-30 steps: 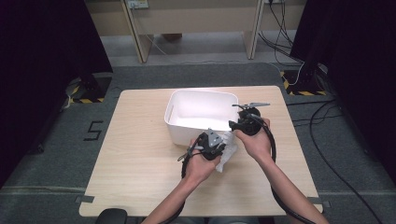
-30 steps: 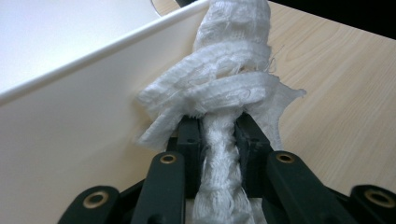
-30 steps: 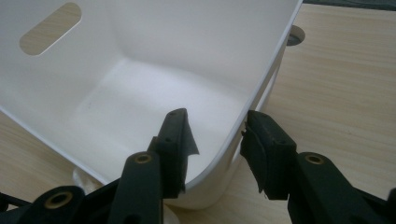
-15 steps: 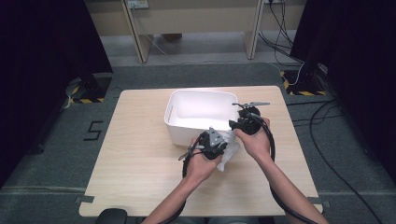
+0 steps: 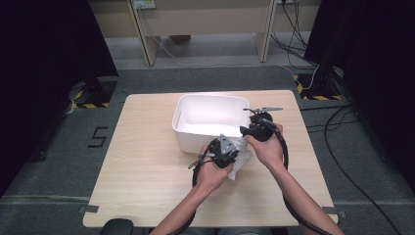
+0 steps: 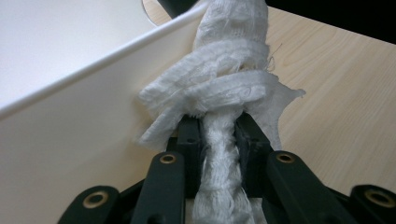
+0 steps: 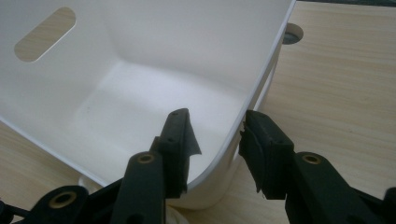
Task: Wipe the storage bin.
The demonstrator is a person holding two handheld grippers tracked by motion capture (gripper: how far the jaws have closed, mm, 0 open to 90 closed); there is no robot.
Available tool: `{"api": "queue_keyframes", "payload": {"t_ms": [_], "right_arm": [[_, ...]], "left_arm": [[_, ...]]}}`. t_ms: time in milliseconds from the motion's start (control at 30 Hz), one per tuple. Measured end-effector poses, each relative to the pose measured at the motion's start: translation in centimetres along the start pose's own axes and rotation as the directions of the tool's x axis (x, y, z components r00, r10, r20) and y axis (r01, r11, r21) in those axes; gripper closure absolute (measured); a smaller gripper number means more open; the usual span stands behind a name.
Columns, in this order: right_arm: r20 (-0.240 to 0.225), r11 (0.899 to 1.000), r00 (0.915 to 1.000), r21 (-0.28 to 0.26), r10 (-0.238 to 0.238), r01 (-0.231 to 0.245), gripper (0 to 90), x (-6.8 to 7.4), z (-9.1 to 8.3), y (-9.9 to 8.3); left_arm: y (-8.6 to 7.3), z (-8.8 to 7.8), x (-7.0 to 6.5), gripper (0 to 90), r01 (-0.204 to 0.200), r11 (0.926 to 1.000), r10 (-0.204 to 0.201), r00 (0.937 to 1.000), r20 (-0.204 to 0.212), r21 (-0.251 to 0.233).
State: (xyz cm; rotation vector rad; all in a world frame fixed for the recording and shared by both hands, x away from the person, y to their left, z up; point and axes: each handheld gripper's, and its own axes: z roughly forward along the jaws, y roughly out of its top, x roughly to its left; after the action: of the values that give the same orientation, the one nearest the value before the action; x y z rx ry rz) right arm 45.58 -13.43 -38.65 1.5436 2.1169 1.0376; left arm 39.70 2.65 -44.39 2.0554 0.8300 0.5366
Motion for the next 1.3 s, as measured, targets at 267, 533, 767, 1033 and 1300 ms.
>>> {"api": "queue_keyframes", "payload": {"t_ms": [267, 533, 767, 1033, 1300], "right_arm": [[-0.001, 1.0, 1.0, -0.002, 0.007, -0.007, 62.0, -0.1, 0.0, 0.0], [0.0, 1.0, 1.0, -0.004, 0.009, -0.009, 62.3, 0.0, 0.0, 0.0], [0.001, 1.0, 0.9999, -0.006, 0.012, -0.012, 62.7, 0.0, 0.1, 0.0], [0.001, 1.0, 0.9999, -0.006, 0.011, -0.011, 62.8, 0.0, 0.0, 0.0], [0.0, 1.0, 1.0, -0.009, 0.01, -0.01, 63.0, 0.0, 0.1, 0.0]], "left_arm": [[-0.4, 0.6, 0.0, 74.7, 0.0, 0.9998, 0.0, 1.0, 0.003, 0.018], [-1.1, 1.4, -0.1, 74.8, -0.002, 0.9989, 0.001, 1.0, 0.009, 0.046], [-1.8, 2.5, -0.3, 74.8, -0.009, 0.9965, 0.008, 0.9999, 0.011, 0.083], [-2.5, 3.4, -0.4, 74.7, -0.009, 0.9944, 0.008, 0.9999, 0.008, 0.106], [-2.9, 4.1, -0.6, 74.8, -0.015, 0.9912, 0.014, 0.9999, 0.008, 0.131]]}}
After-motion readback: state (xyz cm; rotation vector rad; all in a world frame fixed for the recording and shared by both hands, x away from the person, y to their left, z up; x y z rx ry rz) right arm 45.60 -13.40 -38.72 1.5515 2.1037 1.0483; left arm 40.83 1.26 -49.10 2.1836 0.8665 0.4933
